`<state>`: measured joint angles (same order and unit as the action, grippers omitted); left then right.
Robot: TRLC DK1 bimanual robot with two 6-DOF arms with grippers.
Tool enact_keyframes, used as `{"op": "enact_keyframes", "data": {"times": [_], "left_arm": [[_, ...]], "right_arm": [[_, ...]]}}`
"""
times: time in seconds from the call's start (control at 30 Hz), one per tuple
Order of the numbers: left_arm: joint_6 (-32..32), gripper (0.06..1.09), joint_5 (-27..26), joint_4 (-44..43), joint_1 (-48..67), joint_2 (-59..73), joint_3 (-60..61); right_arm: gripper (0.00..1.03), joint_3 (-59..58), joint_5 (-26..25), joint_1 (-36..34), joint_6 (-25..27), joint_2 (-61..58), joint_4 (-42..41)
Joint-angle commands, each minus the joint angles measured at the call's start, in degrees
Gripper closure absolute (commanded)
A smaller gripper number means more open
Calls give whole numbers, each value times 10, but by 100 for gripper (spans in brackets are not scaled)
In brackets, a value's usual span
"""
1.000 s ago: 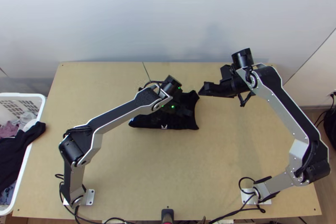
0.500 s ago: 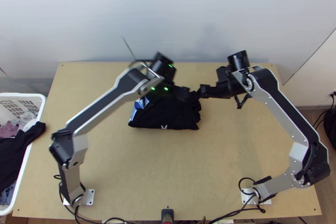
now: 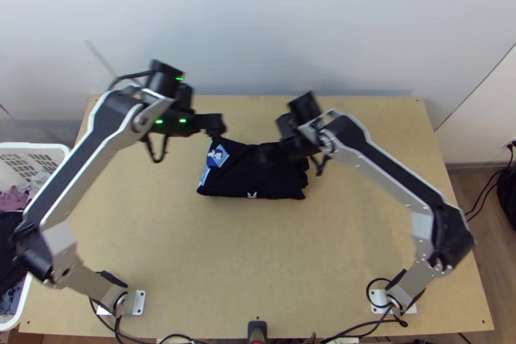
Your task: Fold the t-shirt
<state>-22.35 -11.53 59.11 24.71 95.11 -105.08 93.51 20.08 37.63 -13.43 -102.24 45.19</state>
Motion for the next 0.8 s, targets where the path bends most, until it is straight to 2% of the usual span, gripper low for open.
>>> {"op": "enact_keyframes", "data": {"times": [0.0, 0.3, 0.47, 0.53, 0.77], "left_arm": [[-3, 10, 5, 0, -77, -81, 85], [2, 10, 5, -3, -142, -163, 185], [9, 10, 5, -4, -167, -205, 236], [13, 10, 5, -4, -179, -215, 247], [24, 10, 5, -4, -208, -232, 279]], "right_arm": [[4, 18, -22, 75, 13, -72, -34], [4, -3, -77, 80, 28, -174, -78], [4, -41, -116, 79, 31, -179, -103], [4, -58, -152, 79, 35, -176, -120], [4, -98, -176, 75, 51, -165, -147]]}}
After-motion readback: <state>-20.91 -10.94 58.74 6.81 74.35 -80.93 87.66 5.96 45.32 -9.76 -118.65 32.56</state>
